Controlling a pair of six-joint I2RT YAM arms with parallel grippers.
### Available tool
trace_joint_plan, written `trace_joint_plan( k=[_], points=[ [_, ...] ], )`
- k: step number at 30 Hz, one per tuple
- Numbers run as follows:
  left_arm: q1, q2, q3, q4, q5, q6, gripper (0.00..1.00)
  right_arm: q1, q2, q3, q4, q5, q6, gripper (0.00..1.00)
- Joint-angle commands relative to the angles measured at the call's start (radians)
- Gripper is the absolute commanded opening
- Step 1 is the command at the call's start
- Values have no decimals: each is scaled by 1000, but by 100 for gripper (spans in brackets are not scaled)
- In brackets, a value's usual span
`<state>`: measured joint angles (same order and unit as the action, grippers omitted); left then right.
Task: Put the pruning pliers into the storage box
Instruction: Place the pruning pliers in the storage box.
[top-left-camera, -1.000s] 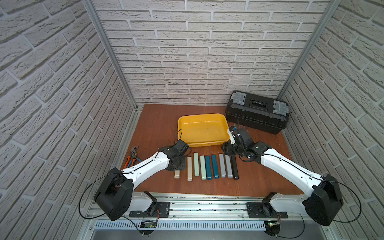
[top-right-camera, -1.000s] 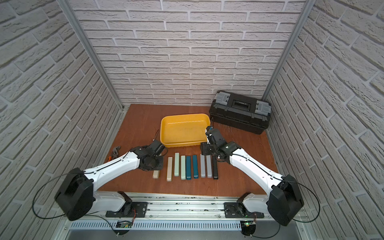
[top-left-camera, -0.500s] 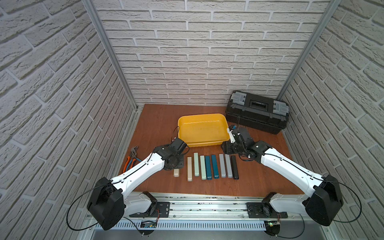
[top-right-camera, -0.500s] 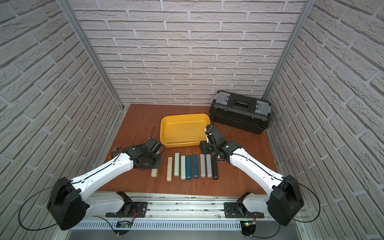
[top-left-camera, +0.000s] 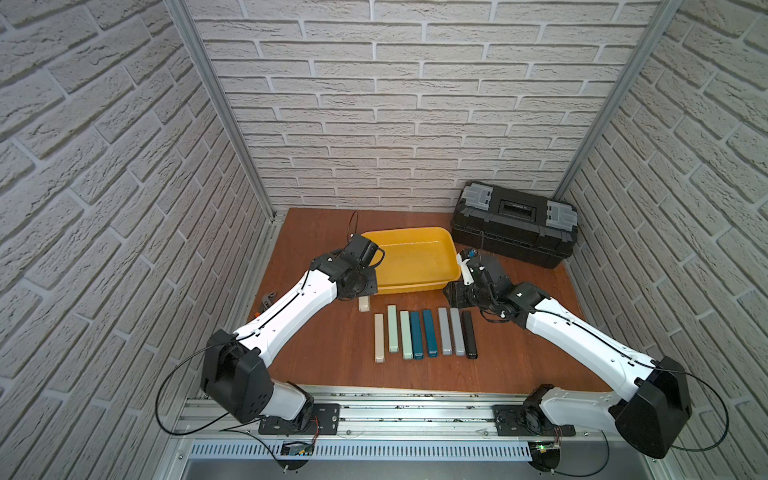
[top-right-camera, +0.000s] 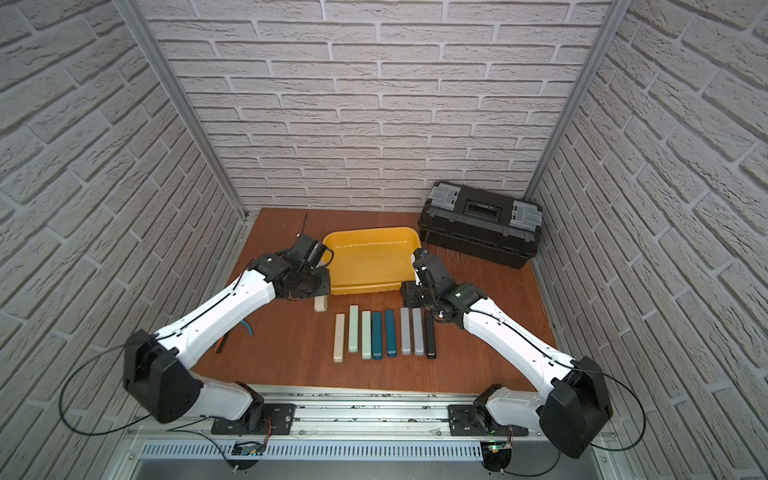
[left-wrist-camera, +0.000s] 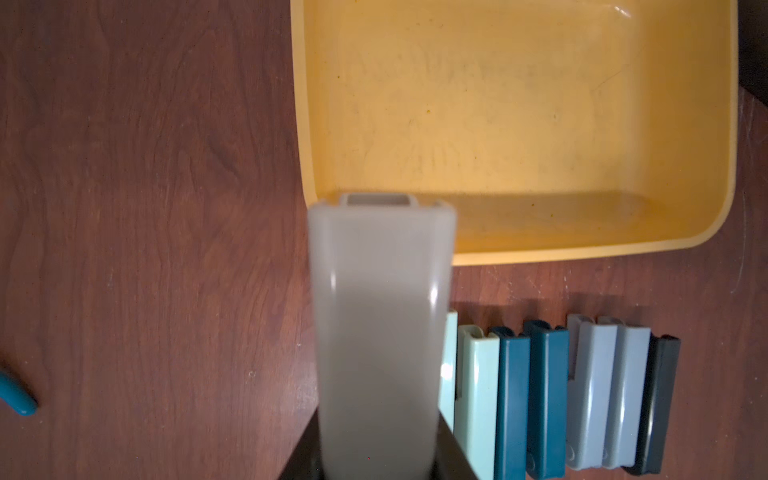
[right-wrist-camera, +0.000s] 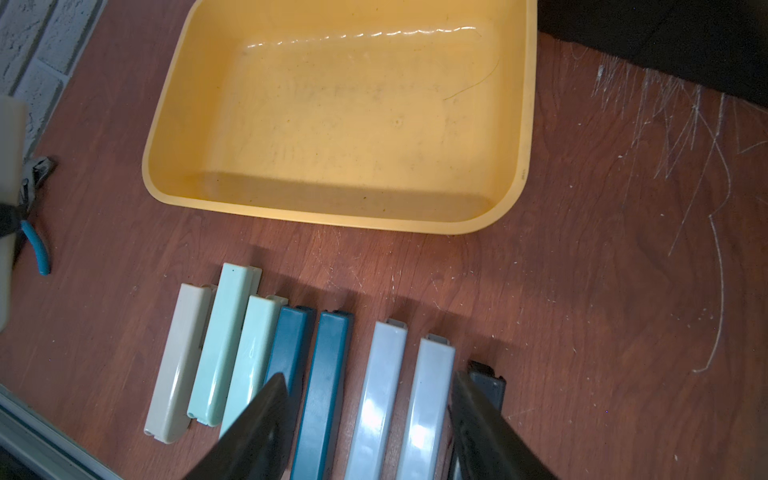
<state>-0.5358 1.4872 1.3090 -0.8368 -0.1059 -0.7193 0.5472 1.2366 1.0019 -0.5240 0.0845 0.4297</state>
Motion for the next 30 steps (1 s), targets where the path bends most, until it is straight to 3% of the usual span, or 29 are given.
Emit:
trace_joint_plan(
  k=[1, 13, 30],
  points=[
    [37, 86, 92, 35, -4, 84, 6, 8, -44, 38, -16, 24, -20, 63],
    [122, 506, 487, 23, 18, 215, 6, 8, -55, 65, -32, 52, -45, 62],
    [146, 770, 689, -11, -28, 209, 5, 7, -25, 38, 31, 71, -77, 63]
  ],
)
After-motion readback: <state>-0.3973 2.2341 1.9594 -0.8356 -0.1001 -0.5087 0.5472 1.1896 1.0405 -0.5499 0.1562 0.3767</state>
